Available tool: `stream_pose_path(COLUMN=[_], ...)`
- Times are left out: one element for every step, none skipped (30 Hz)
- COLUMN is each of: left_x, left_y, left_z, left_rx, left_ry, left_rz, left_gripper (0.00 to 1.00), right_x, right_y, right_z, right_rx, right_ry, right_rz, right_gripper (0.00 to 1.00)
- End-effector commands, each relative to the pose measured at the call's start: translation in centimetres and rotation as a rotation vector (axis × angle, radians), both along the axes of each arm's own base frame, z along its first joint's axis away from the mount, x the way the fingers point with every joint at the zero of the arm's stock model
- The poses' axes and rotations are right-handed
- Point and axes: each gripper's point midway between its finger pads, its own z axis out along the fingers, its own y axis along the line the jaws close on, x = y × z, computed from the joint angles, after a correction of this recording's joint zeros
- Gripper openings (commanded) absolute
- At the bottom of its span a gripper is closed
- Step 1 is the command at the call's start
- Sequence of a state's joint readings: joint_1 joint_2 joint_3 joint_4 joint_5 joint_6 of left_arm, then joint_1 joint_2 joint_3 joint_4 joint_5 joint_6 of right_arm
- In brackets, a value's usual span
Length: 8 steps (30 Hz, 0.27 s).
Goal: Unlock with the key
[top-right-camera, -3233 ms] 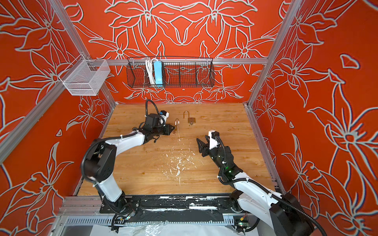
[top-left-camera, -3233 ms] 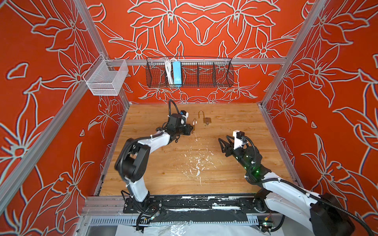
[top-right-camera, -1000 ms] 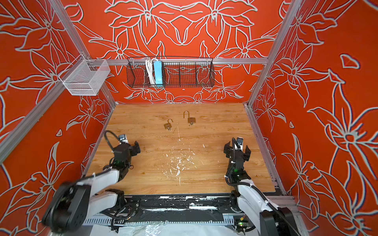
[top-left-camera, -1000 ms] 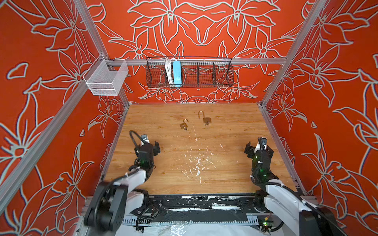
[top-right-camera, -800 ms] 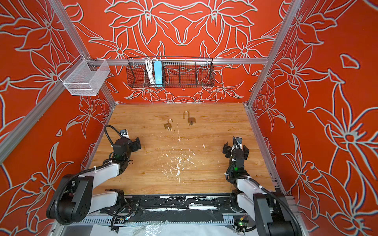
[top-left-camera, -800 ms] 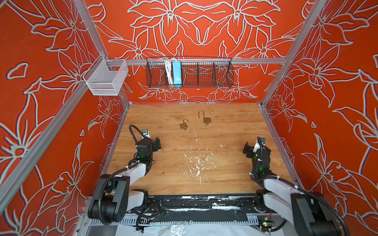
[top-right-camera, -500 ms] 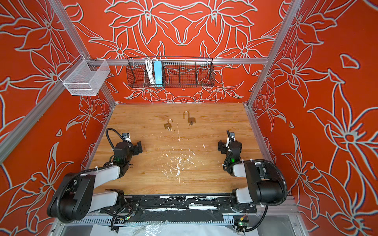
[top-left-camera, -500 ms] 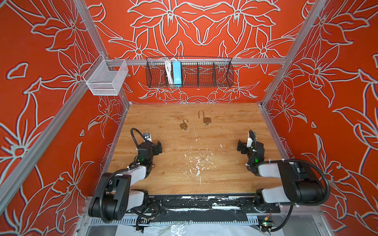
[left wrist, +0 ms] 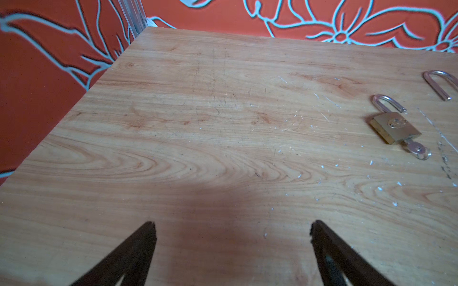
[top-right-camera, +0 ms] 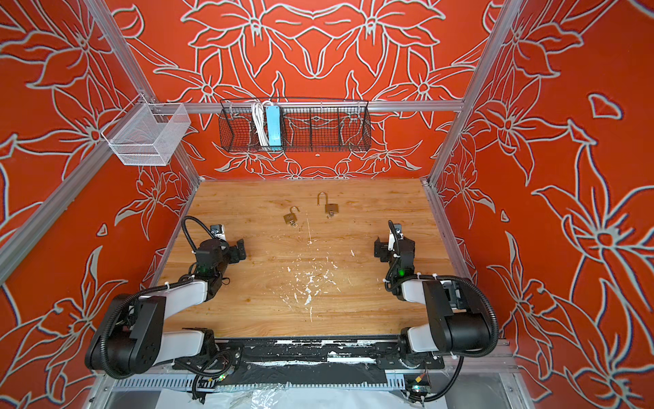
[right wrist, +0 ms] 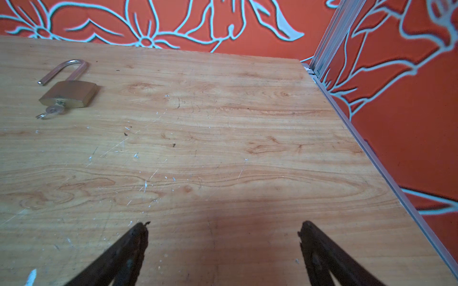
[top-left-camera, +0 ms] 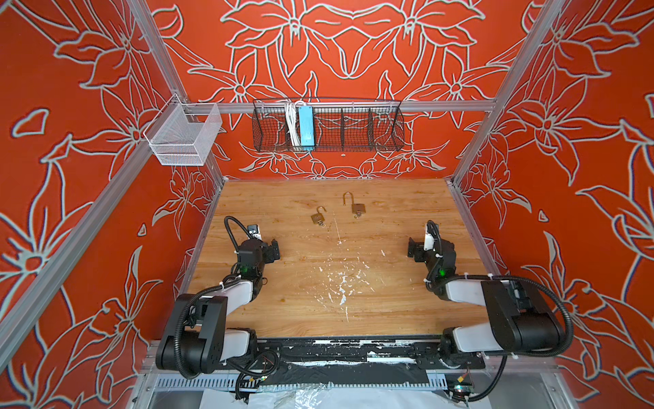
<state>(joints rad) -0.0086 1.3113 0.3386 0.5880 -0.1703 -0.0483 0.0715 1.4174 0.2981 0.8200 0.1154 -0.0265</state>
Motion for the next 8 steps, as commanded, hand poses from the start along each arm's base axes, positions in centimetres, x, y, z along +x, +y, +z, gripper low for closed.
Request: stream_pose_path(left_x=[0.11, 0.12, 0.13, 0.18, 0.16, 0.04, -0.18, -0.37], left_y=[-0.26, -0.28, -0.29, -0.32, -0.33, -0.40, -0.58, -0.39], left_z=[0.31, 0.40, 0.24, 0.26, 0.37, 0.41, 0.51, 0.69], left_rx=[0.009, 0.009, 0.010, 0.009, 0.010, 0.015, 0.019, 0.020], left_ry=[-0.009, -0.013, -0.007, -0.006, -0.010, -0.015, -0.027, -0.040], left_rz=[-0.012, -0.014, -0.015, -0.017, -0.016, -0.018, -0.024, -0.013], left_gripper=[0.97, 0.97, 0.97, 0.97, 0.97, 0.97, 0.97, 0.97], right_x=[0.52, 0.52, 0.52, 0.51, 0.52, 0.49, 0.47, 0.34], right_y=[0.06, 0.07, 0.06, 0.06, 0.10, 0.05, -0.03, -0.76], right_z=[0.65, 0.67, 0.68, 0.64, 0.68, 0.64, 0.64, 0.75], right_rx=[-0.003, -0.003, -0.004, -0.003, -0.003, -0.003, -0.004, -0.004], right_ry=[-0.012, -0.011, -0.008, -0.010, -0.011, -0.008, -0.010, -0.018], right_rz=[0.011, 0.011, 0.011, 0.011, 0.012, 0.011, 0.007, -0.040], right_gripper=[0.98, 0.98, 0.98, 0.98, 0.98, 0.98, 0.98, 0.98])
